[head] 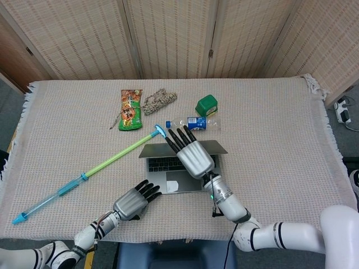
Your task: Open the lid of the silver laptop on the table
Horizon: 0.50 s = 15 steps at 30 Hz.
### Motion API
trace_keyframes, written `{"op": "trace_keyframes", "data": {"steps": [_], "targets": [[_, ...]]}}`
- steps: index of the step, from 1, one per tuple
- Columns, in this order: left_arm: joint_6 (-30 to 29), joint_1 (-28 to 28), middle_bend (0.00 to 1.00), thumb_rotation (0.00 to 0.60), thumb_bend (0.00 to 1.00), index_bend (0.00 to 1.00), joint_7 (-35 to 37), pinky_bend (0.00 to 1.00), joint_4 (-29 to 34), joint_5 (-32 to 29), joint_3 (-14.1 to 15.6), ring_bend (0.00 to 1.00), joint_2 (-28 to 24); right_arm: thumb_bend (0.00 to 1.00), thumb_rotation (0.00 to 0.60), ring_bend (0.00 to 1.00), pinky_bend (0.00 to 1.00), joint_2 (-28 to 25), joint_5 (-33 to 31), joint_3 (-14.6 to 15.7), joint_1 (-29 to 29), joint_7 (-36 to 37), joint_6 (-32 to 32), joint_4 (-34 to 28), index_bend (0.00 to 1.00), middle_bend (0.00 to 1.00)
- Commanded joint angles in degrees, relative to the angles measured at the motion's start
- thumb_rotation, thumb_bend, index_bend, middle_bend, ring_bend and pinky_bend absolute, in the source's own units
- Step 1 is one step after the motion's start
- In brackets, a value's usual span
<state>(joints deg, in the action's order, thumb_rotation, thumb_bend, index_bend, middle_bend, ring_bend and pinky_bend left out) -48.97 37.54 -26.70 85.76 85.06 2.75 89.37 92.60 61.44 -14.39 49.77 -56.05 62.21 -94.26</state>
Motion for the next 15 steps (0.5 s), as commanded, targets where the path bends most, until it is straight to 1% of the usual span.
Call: {"op": "trace_keyframes", "data": {"steps": [1,9,15], "targets": [[0.18,0.1,0.08,0.415,0.79,0.05,-0.36,0.0,0.13,-0.59,-0.04,0.0,0.01,0.6,0.6,0.0,0.0,-0.78,-1.32,-1.07,0.92,0.61,-0.39,0.68,0.0,0.0],[0.02,0.15,0.08,0.417,0.79,0.05,-1.04,0.0,0.45,-1.43,0.26,0.0,-0.11,0.6,0.6,0.0,0.0,-1.9,-5.8,-4.27,3.75,2.09,-1.81,5.11,0.0,0.0],[0.34,0.44,0.08,0.41,0.79,0.05,-1.4,0.0,0.48,-2.15,0.26,0.0,0.07,0.6,0.6,0.0,0.0,-2.05,-9.64,-6.23,6.7,3.61,-4.5,9.54,0.0,0.0]]}}
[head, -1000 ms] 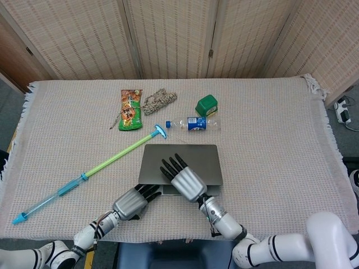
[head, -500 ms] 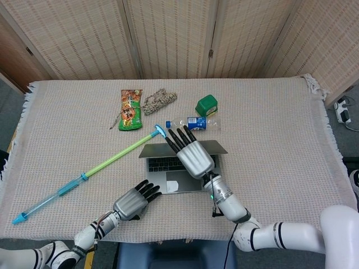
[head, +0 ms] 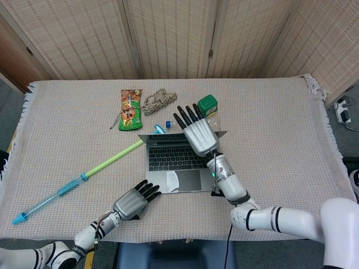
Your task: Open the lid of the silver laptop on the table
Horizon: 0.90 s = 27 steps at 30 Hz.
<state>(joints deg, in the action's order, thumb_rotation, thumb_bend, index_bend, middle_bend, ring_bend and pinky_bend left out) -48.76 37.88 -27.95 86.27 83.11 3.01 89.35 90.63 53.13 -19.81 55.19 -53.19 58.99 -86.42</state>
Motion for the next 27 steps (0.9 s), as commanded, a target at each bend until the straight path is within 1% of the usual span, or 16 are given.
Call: {"op": "trace_keyframes", "data": {"steps": [1,8,19,22,24,27], "targets": [[0.19,0.16,0.08,0.408,0.79,0.05,-0.23,0.0,-0.01,-0.32,-0.02,0.0,0.12,0.6,0.6,0.0,0.0,-0.06,-1.88,-1.04,1.77,0.93,-1.71,2.46,0.0,0.0],[0.44,0.46,0.08,0.402,0.79,0.05,-0.71,0.0,0.37,-1.3,-0.07,0.0,0.05,0.6,0.6,0.0,0.0,0.55,-6.54,-3.03,5.54,2.53,-4.29,8.7,0.0,0.0],[0.47,0.83,0.08,0.402,0.79,0.05,-1.29,0.0,1.25,-2.31,-0.02,0.0,-0.39,0.6,0.6,0.0,0.0,2.36,-13.24,-3.99,10.73,2.43,-6.73,17.44,0.0,0.0],[0.47,0.98,0.08,0.404,0.79,0.05,-1.46,0.0,1.44,-2.44,-0.01,0.0,-0.56,0.6,0.6,0.0,0.0,3.08,-15.35,-3.84,11.96,1.67,-7.19,20.04,0.0,0.0],[0.4,1.03,0.08,0.406,0.79,0.05,-1.54,0.0,1.61,-2.54,0.01,0.0,-0.63,0.6,0.6,0.0,0.0,3.47,-16.68,-3.73,12.56,1.36,-7.37,21.15,0.0,0.0],[0.17,1.06,0.08,0.406,0.79,0.05,-1.32,0.0,1.9,-2.55,0.0,0.0,-0.85,0.6,0.6,0.0,0.0,2.9,-16.6,-3.65,12.52,2.87,-7.48,20.47,0.0,0.0]]}}
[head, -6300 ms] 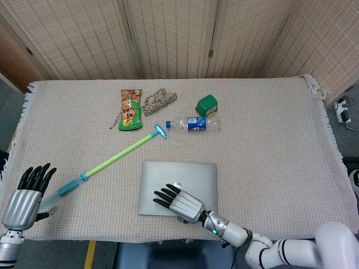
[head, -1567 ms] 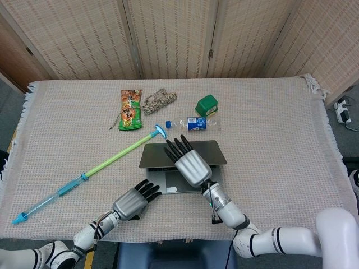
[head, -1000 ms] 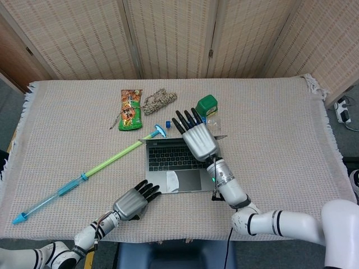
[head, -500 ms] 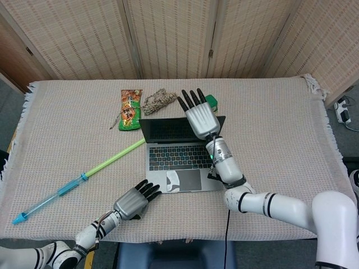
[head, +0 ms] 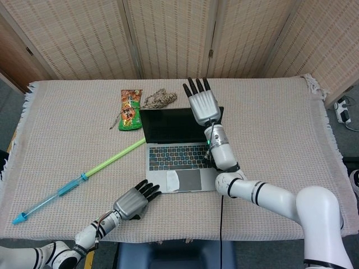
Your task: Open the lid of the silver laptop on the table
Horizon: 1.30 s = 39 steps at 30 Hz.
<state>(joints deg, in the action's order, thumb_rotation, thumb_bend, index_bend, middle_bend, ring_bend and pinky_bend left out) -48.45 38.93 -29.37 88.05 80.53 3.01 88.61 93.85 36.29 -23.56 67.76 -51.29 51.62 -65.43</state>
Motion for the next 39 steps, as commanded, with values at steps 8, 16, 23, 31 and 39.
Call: {"op": "trace_keyframes", "data": {"steps": [8,16,23,31,39], "targets": [[-3.59,-0.95,0.08,0.573,0.79,0.05,4.65,0.0,3.05,1.8,-0.51,0.0,-2.73,0.6,0.6,0.0,0.0,-9.17,8.48,1.62,-5.32,7.98,4.8,-15.1,0.0,0.0],[-9.75,-3.87,0.09,0.6,0.79,0.05,9.38,0.0,7.77,2.28,-1.4,0.0,-10.01,0.6,0.6,0.0,0.0,-22.28,18.62,6.96,-16.03,15.6,10.98,-33.97,0.0,0.0],[-17.38,-8.88,0.1,0.6,0.78,0.05,15.55,0.0,9.16,0.08,-2.99,0.0,-16.51,0.6,0.6,0.01,0.0,-32.42,31.28,16.16,-28.76,25.46,17.31,-42.38,0.0,0.0],[-26.75,-15.73,0.1,0.6,0.77,0.07,21.12,0.0,7.81,-1.07,-3.84,0.0,-21.05,0.6,0.6,0.05,0.0,-35.88,44.81,25.61,-42.76,37.28,28.3,-39.01,0.0,0.0],[-37.15,-23.88,0.12,0.6,0.76,0.1,23.94,0.0,5.16,0.96,-2.48,0.0,-21.31,0.6,0.6,0.06,0.0,-30.13,47.41,29.45,-54.51,46.15,37.35,-29.96,0.0,0.0]]}}
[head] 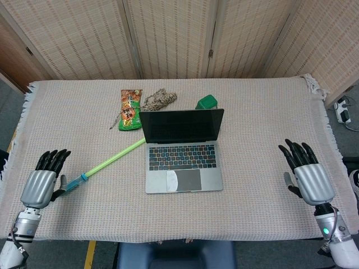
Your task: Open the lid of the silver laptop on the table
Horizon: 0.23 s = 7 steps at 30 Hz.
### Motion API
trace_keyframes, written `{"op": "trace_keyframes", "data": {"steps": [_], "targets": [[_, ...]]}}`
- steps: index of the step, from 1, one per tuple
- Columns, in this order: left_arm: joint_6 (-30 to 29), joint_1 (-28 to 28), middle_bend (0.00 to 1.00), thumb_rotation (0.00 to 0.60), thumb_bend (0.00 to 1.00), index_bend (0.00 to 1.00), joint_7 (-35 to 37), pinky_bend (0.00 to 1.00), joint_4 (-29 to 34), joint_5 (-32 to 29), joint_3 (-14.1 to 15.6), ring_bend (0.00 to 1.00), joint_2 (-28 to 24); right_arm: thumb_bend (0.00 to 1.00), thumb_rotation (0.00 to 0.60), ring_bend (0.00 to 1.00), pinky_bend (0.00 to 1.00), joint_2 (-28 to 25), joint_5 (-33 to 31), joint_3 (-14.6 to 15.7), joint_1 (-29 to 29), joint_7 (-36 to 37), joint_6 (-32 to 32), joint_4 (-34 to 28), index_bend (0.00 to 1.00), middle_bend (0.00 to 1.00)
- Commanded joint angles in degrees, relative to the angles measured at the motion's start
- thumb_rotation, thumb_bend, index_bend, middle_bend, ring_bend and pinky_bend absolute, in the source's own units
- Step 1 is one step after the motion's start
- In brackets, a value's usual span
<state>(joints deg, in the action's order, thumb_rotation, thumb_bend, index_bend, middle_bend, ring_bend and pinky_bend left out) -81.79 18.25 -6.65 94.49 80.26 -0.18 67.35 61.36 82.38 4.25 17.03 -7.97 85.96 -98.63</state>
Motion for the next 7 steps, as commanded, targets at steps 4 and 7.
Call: {"op": "trace_keyframes", "data": {"steps": [4,7], "targets": [[-8.07,-6.38,0.12,0.6,0.74,0.11,0.63,0.0,-3.02,3.5,1.66,0.0,1.43,0.6,0.6,0.07,0.0,4.59,2.21,2.08,-7.59,6.56,5.85,6.32,0.0,0.0],[-10.34,-8.37,0.12,0.6,0.73,0.11,-0.03,0.0,-3.68,4.43,2.04,0.0,2.39,0.6,0.6,0.06,0.0,5.77,3.39,2.26,-9.33,8.07,6.88,8.16,0.0,0.0]]}}
